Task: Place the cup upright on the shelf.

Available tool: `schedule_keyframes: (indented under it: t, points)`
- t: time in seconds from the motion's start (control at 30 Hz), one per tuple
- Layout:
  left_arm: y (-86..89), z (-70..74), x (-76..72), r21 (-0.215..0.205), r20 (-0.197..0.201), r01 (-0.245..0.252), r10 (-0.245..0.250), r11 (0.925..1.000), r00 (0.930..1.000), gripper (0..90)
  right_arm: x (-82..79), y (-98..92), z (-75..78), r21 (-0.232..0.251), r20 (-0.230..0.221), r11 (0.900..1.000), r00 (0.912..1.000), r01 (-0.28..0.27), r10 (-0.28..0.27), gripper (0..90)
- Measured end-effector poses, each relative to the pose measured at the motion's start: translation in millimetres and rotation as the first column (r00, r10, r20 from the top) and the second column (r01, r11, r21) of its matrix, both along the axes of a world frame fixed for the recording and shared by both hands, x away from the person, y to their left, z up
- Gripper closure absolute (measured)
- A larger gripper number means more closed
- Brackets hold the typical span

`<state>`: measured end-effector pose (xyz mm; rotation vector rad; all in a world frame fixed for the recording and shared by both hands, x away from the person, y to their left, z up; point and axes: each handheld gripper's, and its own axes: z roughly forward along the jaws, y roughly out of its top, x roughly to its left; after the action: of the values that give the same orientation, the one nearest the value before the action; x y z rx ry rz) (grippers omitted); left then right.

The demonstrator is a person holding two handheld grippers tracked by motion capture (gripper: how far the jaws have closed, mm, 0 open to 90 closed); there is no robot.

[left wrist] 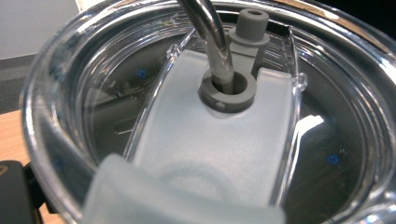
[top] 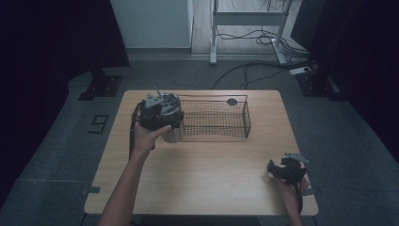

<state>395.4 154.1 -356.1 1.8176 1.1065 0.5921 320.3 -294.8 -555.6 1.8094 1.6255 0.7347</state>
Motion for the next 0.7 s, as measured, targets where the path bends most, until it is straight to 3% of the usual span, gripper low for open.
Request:
schedule_keyframes:
  t: [0.17, 0.7]
  points:
    - [-1.3, -0.2, 11.1, -0.033, -0.012, 0.009, -0.009, 0.9994, 0.9999, 3.7, 0.0, -0.1, 0.0, 0.000, 0.000, 1.000, 1.0000, 0.003, -0.003, 13.6]
    - [-7.6, 7.6, 42.3, -0.027, 0.002, -0.007, 0.007, 0.9996, 1.0000, 3.7, -0.1, -0.5, -0.1, -0.003, 0.000, 1.000, 1.0000, 0.007, -0.007, 13.5]
